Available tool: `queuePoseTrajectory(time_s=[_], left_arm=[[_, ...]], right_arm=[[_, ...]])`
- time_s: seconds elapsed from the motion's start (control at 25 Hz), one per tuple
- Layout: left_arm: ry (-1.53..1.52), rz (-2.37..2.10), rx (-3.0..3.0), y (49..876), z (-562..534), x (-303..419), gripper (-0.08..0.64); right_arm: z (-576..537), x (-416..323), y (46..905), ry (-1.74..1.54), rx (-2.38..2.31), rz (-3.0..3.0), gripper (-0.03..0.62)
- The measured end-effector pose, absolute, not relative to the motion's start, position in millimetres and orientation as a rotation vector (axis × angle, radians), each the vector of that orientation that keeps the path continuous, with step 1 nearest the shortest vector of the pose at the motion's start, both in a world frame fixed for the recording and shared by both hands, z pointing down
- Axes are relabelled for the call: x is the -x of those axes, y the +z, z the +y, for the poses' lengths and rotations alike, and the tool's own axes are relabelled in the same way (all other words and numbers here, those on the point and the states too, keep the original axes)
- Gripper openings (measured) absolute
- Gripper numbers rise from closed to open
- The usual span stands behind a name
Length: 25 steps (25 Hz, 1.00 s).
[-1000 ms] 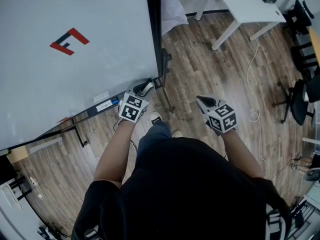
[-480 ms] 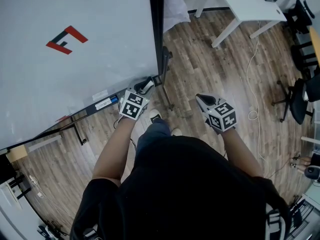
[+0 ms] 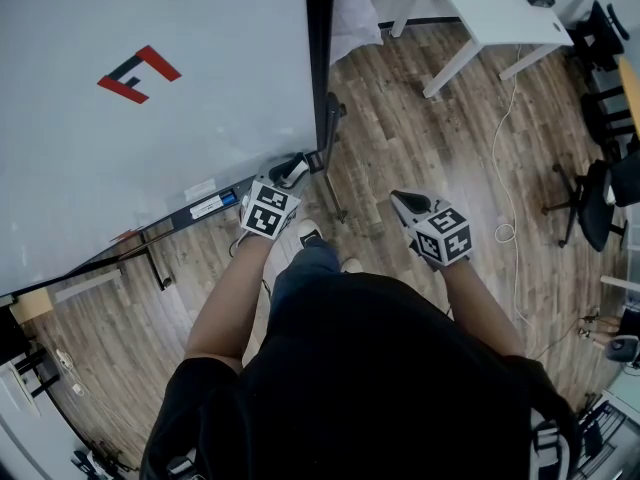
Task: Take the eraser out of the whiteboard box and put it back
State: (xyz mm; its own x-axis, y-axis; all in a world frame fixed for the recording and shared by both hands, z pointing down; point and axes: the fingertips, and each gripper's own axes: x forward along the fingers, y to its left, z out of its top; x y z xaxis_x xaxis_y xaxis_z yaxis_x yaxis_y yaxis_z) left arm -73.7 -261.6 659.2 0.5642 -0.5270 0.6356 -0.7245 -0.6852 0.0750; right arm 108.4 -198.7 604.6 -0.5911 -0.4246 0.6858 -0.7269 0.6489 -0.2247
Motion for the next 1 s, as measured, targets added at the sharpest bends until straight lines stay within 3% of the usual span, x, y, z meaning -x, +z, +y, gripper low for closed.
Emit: queuePoseTrajectory(time_s=[1.0], left_arm=[[0.808,-1.211,-2.440,616,-219,99,0.161]], right_arm=[[-175,-104,578,0.590,-0.824,-2.344,-0.005]])
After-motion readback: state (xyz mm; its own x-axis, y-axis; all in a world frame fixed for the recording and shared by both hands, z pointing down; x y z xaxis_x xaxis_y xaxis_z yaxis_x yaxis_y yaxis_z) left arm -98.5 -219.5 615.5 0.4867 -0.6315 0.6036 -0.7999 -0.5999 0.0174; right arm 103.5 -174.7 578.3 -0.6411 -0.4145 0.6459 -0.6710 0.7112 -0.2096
